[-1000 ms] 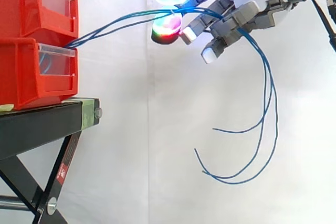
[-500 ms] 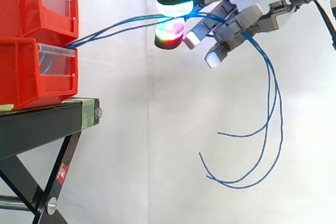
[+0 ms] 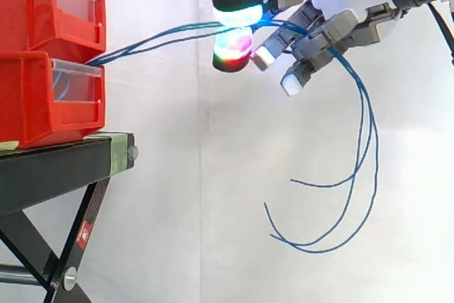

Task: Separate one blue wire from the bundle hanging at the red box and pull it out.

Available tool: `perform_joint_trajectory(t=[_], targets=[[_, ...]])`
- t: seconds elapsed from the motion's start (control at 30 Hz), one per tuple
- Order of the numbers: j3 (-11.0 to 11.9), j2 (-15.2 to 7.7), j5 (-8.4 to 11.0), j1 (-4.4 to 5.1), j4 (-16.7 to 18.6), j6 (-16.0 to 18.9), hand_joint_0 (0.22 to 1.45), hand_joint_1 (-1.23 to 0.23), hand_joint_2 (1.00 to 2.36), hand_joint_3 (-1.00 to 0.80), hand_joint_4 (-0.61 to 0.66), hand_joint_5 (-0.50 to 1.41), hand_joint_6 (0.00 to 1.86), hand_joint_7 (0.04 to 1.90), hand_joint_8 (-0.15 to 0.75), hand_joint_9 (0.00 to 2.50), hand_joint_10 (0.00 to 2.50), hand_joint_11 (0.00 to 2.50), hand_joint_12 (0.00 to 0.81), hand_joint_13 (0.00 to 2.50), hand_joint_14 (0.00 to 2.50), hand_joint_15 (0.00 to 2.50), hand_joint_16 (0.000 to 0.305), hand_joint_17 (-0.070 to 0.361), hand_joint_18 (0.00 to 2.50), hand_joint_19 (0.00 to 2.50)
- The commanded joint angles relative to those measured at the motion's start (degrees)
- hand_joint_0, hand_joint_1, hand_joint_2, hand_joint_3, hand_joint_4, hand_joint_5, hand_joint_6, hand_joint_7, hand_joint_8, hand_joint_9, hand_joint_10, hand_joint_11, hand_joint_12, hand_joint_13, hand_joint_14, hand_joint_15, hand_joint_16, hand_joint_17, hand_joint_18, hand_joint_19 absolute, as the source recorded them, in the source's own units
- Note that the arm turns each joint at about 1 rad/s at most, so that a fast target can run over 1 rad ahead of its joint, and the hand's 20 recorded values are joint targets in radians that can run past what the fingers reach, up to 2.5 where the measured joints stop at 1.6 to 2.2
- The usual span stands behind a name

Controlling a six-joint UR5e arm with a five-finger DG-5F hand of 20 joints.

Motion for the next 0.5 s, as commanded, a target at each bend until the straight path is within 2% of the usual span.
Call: perform_joint_trajectory(t=[0.0,0.47], targets=[[0.0,0.0,0.02,0.12,-0.1,0.1,0.63,-0.76,1.00,-0.47,0.18,-0.23,0.81,1.04,0.326,0.97,0.02,1.28,0.305,1.19,2.50,0.56,0.048,0.109,0.80,0.87],[0.0,0.0,0.02,0.38,-0.1,0.4,0.65,-0.66,1.01,-0.37,0.18,-0.23,0.82,1.01,0.332,1.03,0.01,1.29,0.297,1.23,2.50,0.55,0.047,0.105,0.84,0.87]])
